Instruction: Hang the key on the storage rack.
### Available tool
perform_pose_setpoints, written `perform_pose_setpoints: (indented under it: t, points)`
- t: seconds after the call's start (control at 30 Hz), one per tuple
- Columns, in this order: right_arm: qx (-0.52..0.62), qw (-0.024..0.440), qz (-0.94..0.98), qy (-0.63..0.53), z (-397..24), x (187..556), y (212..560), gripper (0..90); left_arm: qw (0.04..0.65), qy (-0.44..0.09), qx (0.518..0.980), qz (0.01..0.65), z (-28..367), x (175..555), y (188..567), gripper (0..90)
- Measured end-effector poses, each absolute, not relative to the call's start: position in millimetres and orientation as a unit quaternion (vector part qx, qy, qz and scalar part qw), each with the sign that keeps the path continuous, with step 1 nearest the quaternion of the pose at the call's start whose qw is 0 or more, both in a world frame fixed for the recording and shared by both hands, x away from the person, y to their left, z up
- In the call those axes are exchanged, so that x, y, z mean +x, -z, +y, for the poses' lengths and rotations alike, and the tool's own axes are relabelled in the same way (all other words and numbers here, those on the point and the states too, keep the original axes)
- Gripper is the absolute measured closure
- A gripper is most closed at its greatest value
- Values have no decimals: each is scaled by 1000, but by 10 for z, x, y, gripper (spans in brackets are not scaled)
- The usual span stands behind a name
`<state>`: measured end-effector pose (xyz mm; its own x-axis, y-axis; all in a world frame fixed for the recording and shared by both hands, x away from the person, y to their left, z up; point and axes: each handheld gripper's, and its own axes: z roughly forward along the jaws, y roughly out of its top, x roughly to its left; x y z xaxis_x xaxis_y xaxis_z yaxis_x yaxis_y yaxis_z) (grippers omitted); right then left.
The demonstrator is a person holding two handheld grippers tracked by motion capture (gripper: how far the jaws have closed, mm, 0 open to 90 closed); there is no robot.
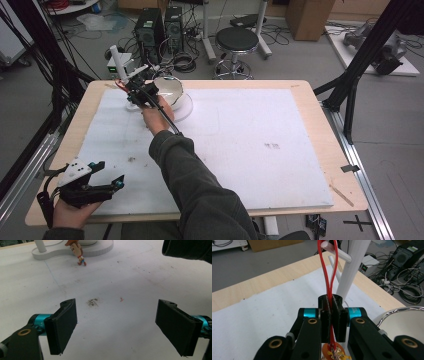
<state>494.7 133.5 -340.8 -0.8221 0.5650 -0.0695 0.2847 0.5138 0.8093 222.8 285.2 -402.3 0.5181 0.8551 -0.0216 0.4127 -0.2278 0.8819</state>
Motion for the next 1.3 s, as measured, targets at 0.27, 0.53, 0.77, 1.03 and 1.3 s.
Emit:
perform_pose_setpoints:
  t: [0.27,0.53,0.77,1.03,1.3]
  points:
    - [252,168,861,-409,1404,4989,3395,864,454,-244,743,427,2858,2224,4024,180]
    - [257,168,863,-401,1437,5019,3419,864,455,-245,743,427,2862,2217,4022,180]
    - [271,160,865,-392,1408,5057,3450,812,454,-245,743,427,2874,2212,4024,179]
    - [266,146,855,-420,1275,5010,3354,694,452,-246,744,426,2871,2209,4021,179]
    - [260,113,841,-462,976,4946,3242,657,451,-247,745,426,2865,2209,4022,179]
